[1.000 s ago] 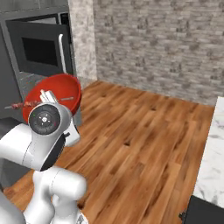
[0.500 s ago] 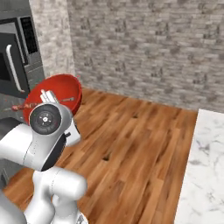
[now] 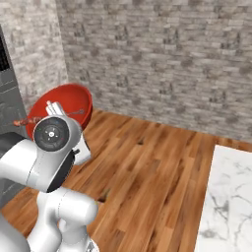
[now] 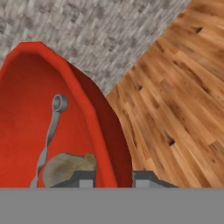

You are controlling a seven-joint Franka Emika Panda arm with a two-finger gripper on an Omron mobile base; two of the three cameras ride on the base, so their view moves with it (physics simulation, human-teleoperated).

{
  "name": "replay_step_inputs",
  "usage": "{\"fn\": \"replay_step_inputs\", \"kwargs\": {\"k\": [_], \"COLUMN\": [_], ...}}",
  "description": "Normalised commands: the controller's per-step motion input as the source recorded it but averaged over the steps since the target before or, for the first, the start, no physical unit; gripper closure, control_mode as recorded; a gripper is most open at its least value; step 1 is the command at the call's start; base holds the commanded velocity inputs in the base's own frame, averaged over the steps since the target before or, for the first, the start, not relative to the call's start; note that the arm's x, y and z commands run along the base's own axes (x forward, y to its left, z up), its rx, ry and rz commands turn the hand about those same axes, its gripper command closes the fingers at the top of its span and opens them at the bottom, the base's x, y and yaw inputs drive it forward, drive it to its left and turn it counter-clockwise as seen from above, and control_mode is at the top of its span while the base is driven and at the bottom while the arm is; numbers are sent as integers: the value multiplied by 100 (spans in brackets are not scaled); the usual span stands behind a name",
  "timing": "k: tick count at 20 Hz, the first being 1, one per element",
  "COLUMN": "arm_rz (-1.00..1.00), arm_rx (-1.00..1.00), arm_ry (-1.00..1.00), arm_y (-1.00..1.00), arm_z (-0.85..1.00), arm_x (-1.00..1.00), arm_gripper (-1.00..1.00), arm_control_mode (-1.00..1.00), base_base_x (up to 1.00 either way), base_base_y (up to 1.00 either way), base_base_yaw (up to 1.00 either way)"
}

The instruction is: Place the bowl containing the garlic and kebab skewer in the microwave. Close the microwave door and press the start button to microwave the meal.

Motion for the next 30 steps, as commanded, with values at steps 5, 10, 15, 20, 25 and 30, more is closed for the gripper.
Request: {"fn": "replay_step_inputs", "kwargs": {"k": [5,10,15,20,25,30], "arm_rz": [0,0,0,0,0,0], "arm_rx": [0,0,0,0,0,0], "arm_ry": [0,0,0,0,0,0], "arm_y": [0,0,0,0,0,0], "arm_z": [0,0,0,0,0,0], "arm_x": [0,0,0,0,0,0], "arm_gripper": [100,100,100,100,100,100], "arm_control_mode": [100,100,100,100,100,100], "base_base_x": [63,71,85,72,52,56], "base_base_y": [28,21,5,1,8,7], "base_base_yaw": [8,33,43,53,66,68]}}
